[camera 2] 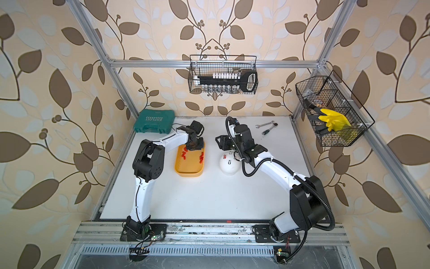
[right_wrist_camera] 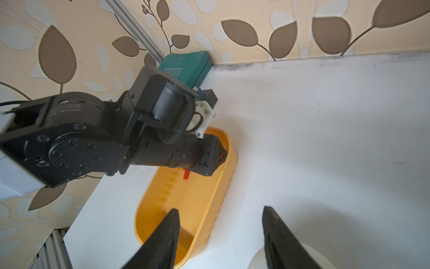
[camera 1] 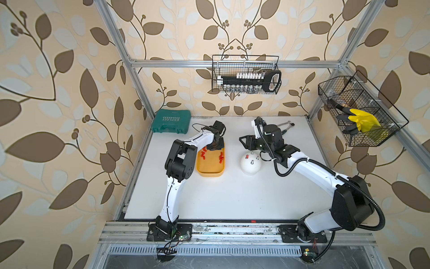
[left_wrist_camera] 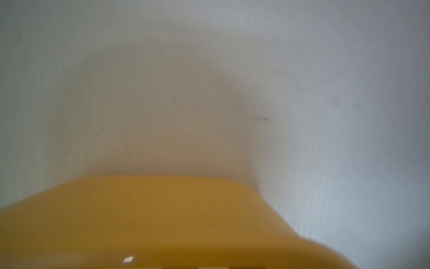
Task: Cover the protruding screws with screw protection sleeves
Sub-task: Pick up the screw protection sleeve from the storage box.
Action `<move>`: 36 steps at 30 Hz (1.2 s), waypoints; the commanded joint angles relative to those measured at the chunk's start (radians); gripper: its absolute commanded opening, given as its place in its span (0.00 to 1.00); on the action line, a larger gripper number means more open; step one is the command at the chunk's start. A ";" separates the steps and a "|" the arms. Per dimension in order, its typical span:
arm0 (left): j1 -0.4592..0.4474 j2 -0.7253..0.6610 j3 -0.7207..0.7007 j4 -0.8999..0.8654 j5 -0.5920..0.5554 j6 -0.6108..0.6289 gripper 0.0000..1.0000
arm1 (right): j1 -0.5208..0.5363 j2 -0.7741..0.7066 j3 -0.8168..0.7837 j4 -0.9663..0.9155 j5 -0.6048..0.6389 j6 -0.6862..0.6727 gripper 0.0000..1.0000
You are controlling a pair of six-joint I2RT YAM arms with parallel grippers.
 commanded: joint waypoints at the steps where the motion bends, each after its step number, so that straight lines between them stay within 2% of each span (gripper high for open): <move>1: -0.005 -0.003 -0.023 0.010 -0.012 0.001 0.18 | 0.002 -0.037 -0.015 0.012 -0.011 0.000 0.58; 2: -0.005 -0.007 -0.029 0.015 -0.013 0.003 0.18 | 0.003 -0.037 -0.016 0.012 -0.012 0.000 0.59; 4: -0.005 -0.021 -0.039 0.030 -0.013 0.010 0.10 | 0.004 -0.036 -0.015 0.013 -0.011 0.000 0.58; 11: -0.005 -0.131 -0.071 0.033 0.023 0.025 0.09 | 0.005 -0.030 0.004 -0.003 0.005 -0.008 0.59; 14: -0.002 -0.243 -0.140 0.079 0.130 0.065 0.09 | -0.001 -0.018 0.038 -0.035 -0.012 -0.001 0.58; 17: 0.000 -0.365 -0.228 0.137 0.292 0.143 0.09 | -0.027 -0.017 0.047 -0.041 -0.070 0.046 0.59; 21: 0.001 -0.570 -0.431 0.325 0.475 0.192 0.10 | -0.065 -0.022 0.023 -0.023 -0.187 0.147 0.58; 24: 0.003 -0.701 -0.581 0.513 0.613 0.204 0.10 | -0.071 -0.035 0.014 -0.050 -0.271 0.167 0.58; 28: 0.001 -0.859 -0.785 0.777 0.696 0.199 0.10 | -0.070 -0.100 -0.010 -0.073 -0.408 0.174 0.58; 31: -0.002 -0.932 -0.882 0.917 0.777 0.219 0.10 | -0.070 -0.161 -0.033 -0.093 -0.471 0.174 0.58; 36: -0.005 -0.997 -0.922 0.978 0.904 0.263 0.10 | -0.070 -0.187 -0.027 -0.100 -0.588 0.194 0.58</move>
